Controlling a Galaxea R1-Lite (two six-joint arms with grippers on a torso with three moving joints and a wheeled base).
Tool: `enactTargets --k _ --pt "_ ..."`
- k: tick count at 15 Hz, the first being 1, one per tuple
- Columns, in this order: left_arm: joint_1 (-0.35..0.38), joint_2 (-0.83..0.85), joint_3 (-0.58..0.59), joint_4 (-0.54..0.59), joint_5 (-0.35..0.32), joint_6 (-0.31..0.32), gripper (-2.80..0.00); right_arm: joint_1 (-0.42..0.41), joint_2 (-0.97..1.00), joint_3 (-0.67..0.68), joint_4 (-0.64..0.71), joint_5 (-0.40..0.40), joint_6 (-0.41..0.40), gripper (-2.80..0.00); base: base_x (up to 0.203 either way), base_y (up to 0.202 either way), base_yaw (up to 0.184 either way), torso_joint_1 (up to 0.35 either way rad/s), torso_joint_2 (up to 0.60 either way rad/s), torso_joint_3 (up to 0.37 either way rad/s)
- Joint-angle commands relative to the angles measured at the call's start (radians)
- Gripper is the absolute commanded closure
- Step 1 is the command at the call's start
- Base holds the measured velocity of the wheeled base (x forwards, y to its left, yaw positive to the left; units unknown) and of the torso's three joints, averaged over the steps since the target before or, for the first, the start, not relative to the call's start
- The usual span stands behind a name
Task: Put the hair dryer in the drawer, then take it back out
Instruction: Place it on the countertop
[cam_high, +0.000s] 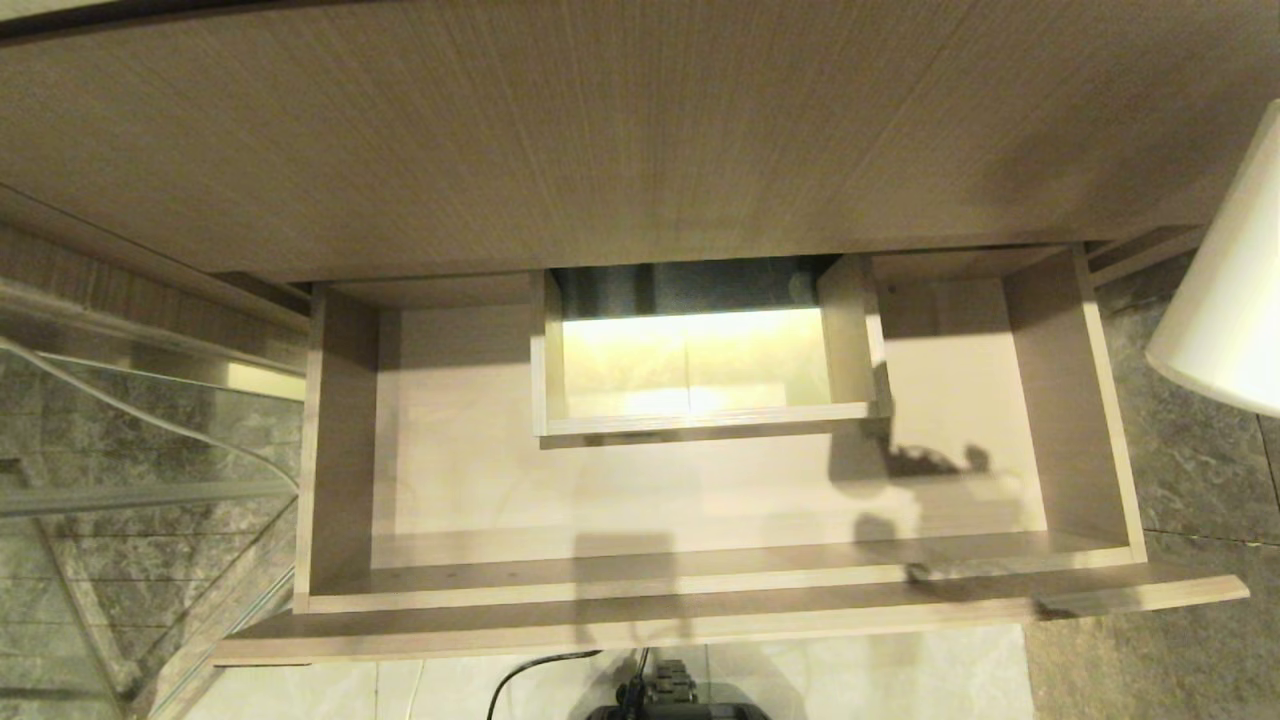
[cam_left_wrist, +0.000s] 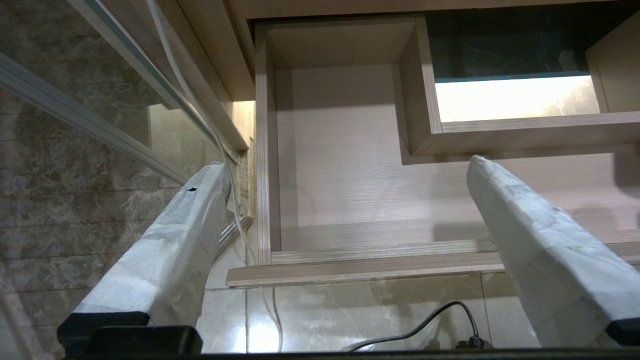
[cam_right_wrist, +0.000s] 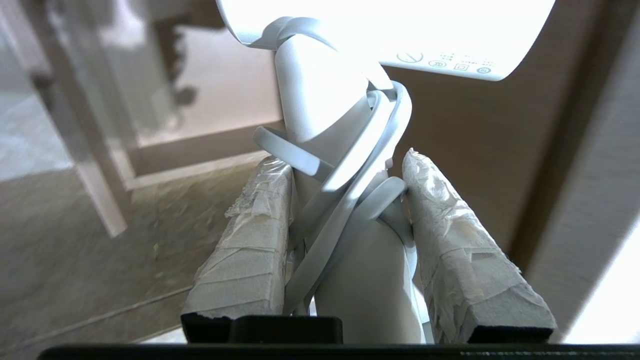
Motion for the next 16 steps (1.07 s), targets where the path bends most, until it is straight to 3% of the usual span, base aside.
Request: enactTargets --k 1,9,16 --pt "0.0 0.0 0.04 -0.001 0.0 0.0 -2.8 0.009 -0.059 -0.017 -0.003 0.018 0.016 0.0 0.0 0.0 0.0 0.0 0.0 0.0" --pt "0.0 0.0 0.04 -0.001 0.0 0.0 -2.8 0.038 -0.109 -0.111 -0.033 0.018 0.098 0.0 0.0 0.0 0.0 0.0 0.0 0.0" --pt "0.0 0.0 0.04 -0.001 0.0 -0.001 -2.8 0.041 -0.09 -0.161 -0.165 0.009 0.174 0.0 0.0 0.0 0.0 0.0 0.0 0.0"
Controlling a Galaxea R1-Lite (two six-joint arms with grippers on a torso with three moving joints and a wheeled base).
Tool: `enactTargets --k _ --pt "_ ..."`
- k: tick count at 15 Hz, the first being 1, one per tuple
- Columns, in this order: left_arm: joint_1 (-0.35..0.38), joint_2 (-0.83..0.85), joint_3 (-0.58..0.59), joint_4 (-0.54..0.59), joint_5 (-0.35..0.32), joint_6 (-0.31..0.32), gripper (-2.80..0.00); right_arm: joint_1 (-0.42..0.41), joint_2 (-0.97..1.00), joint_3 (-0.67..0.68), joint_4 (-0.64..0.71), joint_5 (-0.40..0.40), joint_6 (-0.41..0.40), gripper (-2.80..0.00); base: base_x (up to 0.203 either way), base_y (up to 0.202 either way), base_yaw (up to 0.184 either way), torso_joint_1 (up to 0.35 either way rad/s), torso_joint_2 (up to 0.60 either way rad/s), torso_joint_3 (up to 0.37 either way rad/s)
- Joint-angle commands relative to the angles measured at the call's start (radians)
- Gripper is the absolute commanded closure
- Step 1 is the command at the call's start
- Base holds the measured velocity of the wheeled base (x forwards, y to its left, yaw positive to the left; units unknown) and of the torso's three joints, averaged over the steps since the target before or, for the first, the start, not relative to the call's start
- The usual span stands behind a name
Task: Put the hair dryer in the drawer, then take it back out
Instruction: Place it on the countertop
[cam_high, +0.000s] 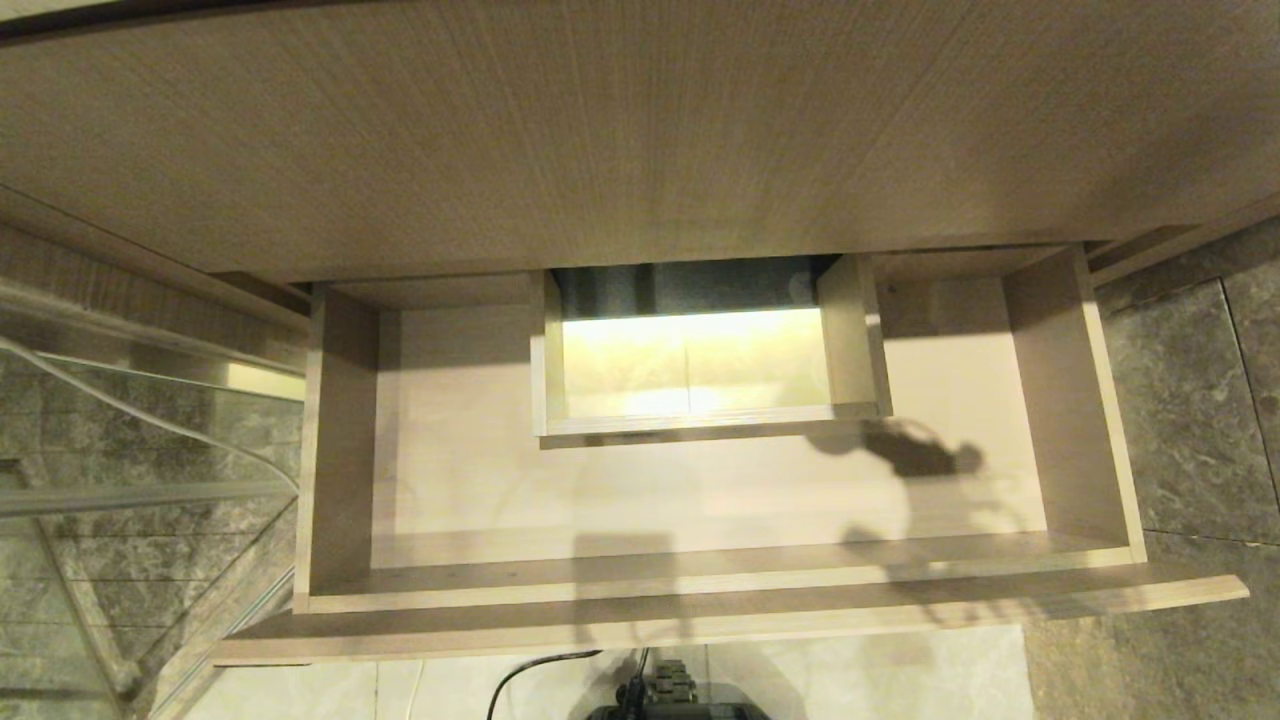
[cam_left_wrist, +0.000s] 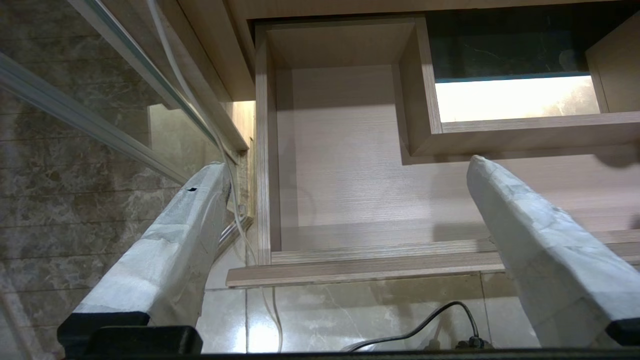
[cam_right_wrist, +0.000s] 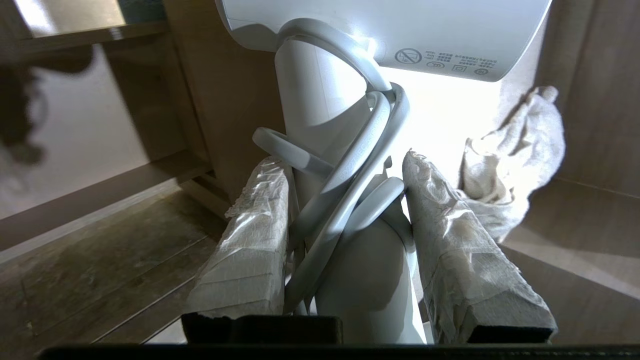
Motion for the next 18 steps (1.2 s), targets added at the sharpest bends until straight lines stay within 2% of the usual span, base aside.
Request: enactTargets --k 1,6,9,18 --pt "0.0 0.0 0.04 -0.001 0.0 0.0 -2.8 0.0 0.016 -0.015 -0.036 -0.002 0.01 0.0 0.0 0.0 0.0 0.0 0.0 0.0" --pt "0.0 0.0 0.04 -0.001 0.0 -0.001 -2.8 0.0 0.038 -0.044 -0.184 -0.014 0.078 0.0 0.0 0.0 0.0 0.0 0.0 0.0" --pt "0.0 0.0 0.04 -0.001 0.0 0.0 -2.8 0.001 0.079 -0.064 -0.34 -0.148 0.081 0.0 0.0 0.0 0.0 0.0 0.0 0.0" --pt "0.0 0.0 0.04 -0.001 0.0 0.0 -2.8 0.0 0.227 -0.067 -0.462 -0.356 0.084 0.0 0.0 0.0 0.0 0.0 0.0 0.0"
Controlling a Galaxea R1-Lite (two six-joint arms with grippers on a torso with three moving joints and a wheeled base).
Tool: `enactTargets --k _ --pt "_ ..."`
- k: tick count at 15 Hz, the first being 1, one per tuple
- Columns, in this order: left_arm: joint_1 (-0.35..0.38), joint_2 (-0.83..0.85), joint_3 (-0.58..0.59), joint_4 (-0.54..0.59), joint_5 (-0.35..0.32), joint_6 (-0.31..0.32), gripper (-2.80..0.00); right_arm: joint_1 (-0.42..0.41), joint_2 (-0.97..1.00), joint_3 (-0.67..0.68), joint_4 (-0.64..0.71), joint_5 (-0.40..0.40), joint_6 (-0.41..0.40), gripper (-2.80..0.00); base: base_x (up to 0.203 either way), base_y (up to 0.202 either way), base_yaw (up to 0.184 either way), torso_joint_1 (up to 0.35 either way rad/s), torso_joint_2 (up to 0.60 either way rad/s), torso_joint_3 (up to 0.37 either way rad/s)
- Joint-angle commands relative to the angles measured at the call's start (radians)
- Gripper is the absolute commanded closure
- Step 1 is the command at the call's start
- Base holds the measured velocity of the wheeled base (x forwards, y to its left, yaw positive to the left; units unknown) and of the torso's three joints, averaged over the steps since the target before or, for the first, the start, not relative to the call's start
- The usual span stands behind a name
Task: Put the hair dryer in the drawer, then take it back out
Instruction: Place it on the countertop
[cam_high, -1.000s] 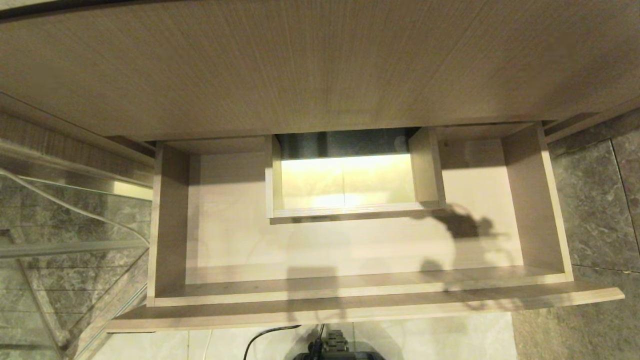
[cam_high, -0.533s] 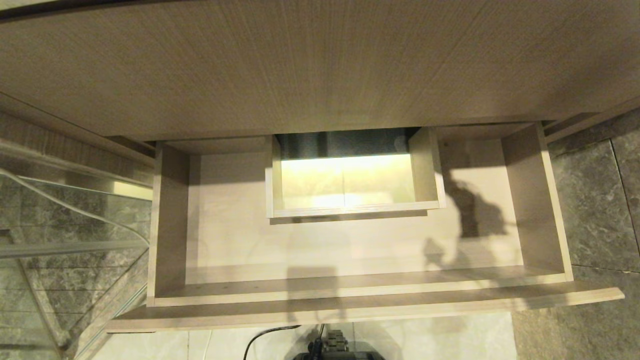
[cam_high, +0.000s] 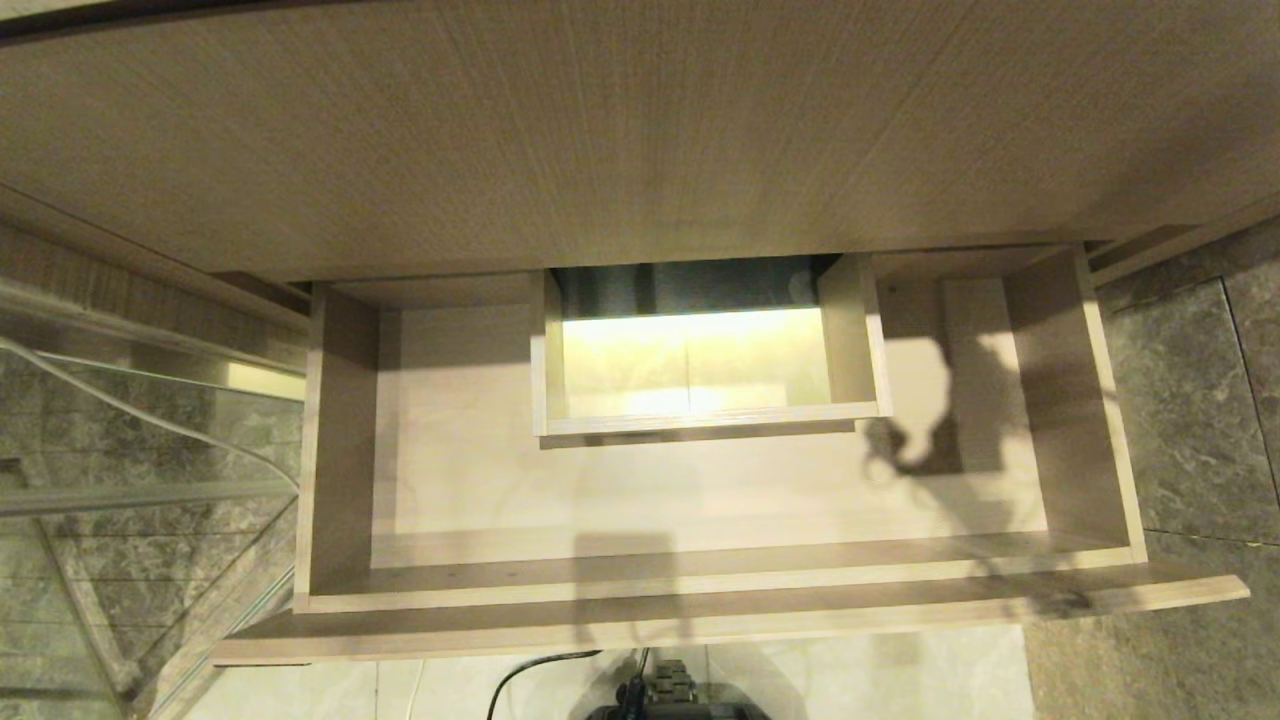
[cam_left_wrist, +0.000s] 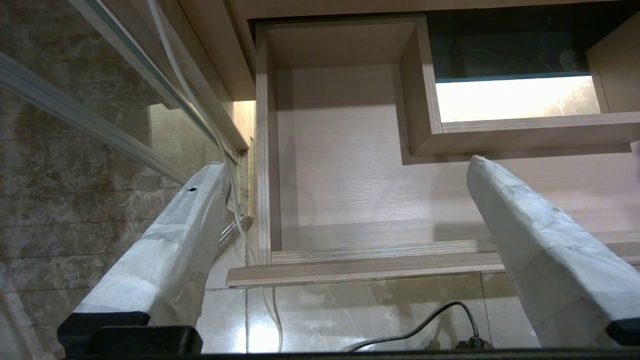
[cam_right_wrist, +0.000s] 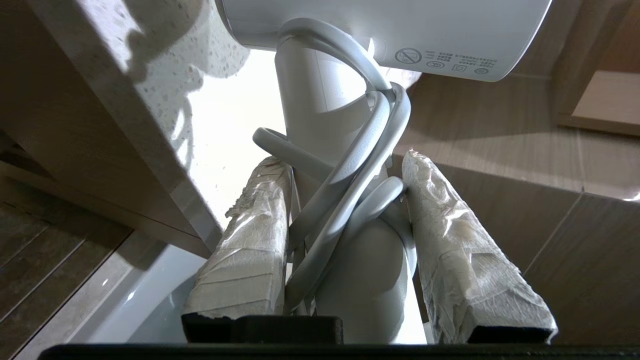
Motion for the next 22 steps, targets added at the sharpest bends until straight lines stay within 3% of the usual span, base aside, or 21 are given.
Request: enactTargets --k 1,7,22 --pt "0.0 0.0 0.04 -0.003 0.0 -0.001 -2.8 0.001 0.065 0.0 -0.048 -0.05 -0.007 0.0 0.0 0.0 0.0 0.0 0.0 0.0" --pt "0.0 0.0 0.04 -0.001 0.0 -0.001 -2.8 -0.001 0.207 -0.039 -0.176 -0.113 0.04 0.0 0.0 0.0 0.0 0.0 0.0 0.0" --pt "0.0 0.0 0.04 -0.002 0.0 0.0 -2.8 -0.022 0.33 -0.074 -0.183 -0.114 0.071 0.0 0.0 0.0 0.0 0.0 0.0 0.0"
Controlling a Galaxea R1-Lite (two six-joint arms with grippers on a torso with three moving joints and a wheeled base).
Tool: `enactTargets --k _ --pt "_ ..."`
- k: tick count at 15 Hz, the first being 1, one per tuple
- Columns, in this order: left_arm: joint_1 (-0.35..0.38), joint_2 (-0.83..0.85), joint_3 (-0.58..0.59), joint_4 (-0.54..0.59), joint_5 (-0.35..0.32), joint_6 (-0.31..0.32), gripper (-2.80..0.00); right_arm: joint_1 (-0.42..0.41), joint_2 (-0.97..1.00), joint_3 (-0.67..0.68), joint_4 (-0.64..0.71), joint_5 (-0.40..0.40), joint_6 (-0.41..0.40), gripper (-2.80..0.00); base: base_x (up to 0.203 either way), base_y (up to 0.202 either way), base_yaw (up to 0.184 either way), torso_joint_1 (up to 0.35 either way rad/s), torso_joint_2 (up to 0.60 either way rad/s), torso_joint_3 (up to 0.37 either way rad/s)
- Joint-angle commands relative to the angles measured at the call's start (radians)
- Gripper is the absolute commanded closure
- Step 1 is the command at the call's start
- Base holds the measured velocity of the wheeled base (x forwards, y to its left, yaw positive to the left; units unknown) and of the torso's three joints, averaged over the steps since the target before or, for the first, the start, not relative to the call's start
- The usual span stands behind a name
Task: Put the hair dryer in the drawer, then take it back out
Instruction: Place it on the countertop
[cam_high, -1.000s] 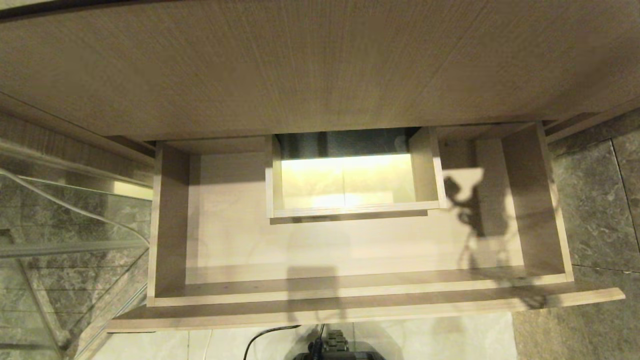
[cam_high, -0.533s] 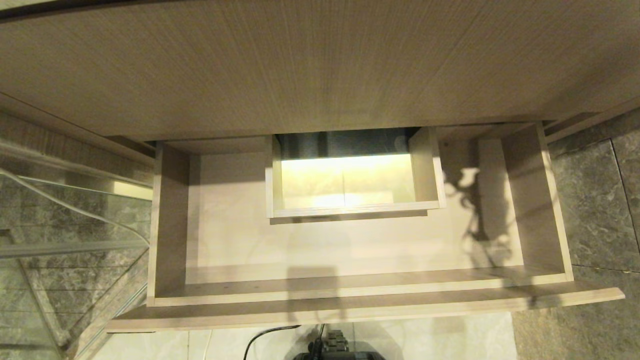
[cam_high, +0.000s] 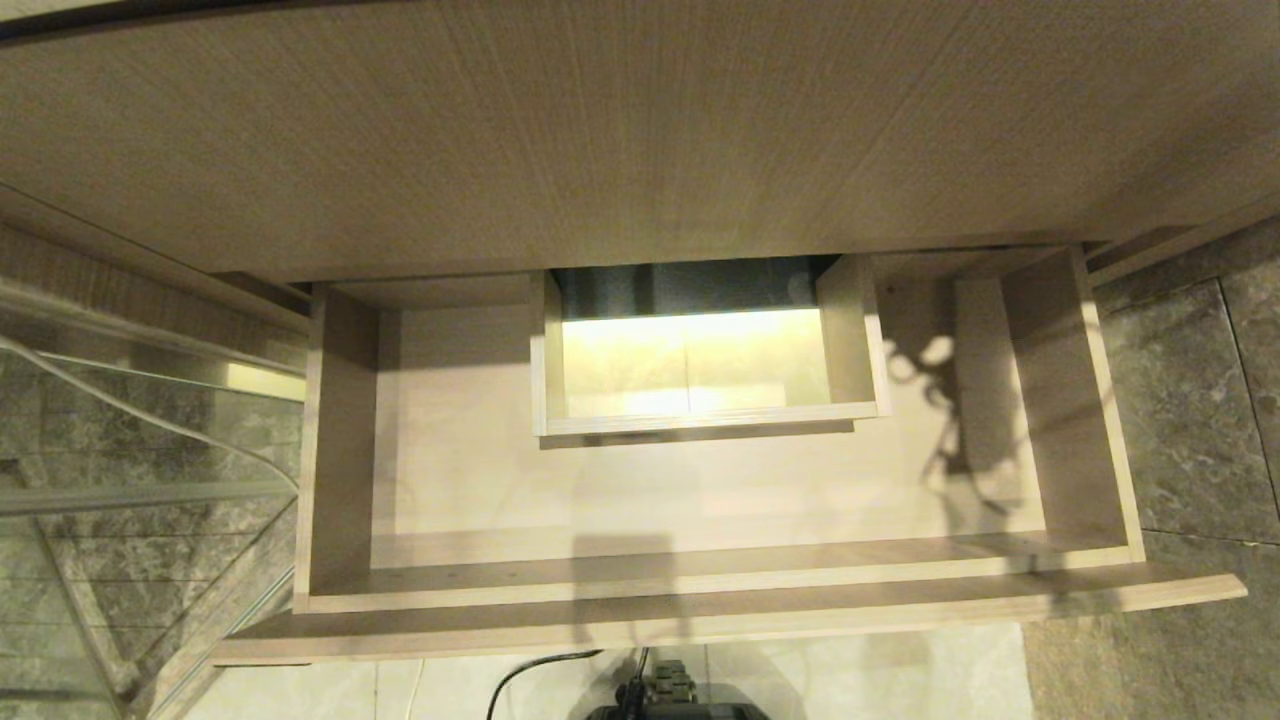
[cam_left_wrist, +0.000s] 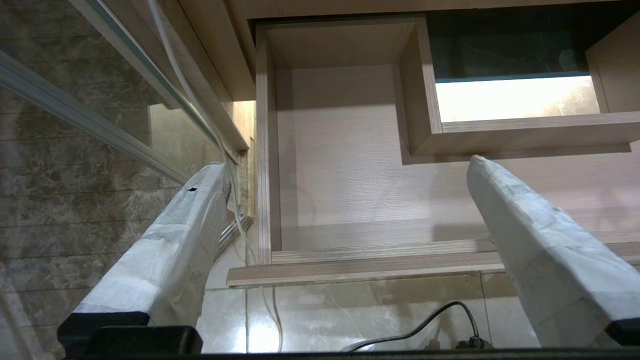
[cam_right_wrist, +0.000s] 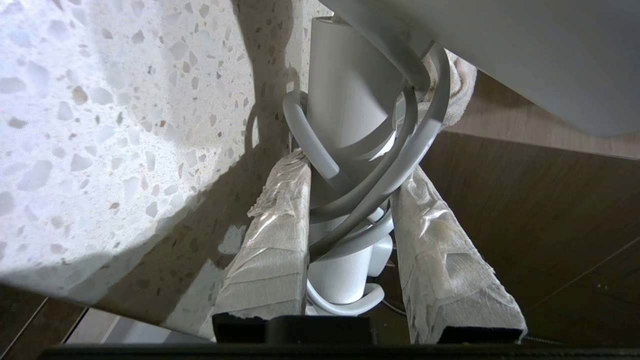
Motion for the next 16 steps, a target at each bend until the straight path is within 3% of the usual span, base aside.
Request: enactTargets --k 1,16 --pt "0.0 0.0 0.04 -0.002 0.0 -0.001 -2.8 -0.001 0.012 -0.011 -0.003 0.002 0.001 0.0 0.0 0.0 0.0 0.0 0.0 0.0" --pt "0.0 0.0 0.04 -0.002 0.0 0.0 -2.8 0.0 -0.009 -0.032 -0.134 0.01 0.039 0.0 0.0 0.0 0.0 0.0 0.0 0.0"
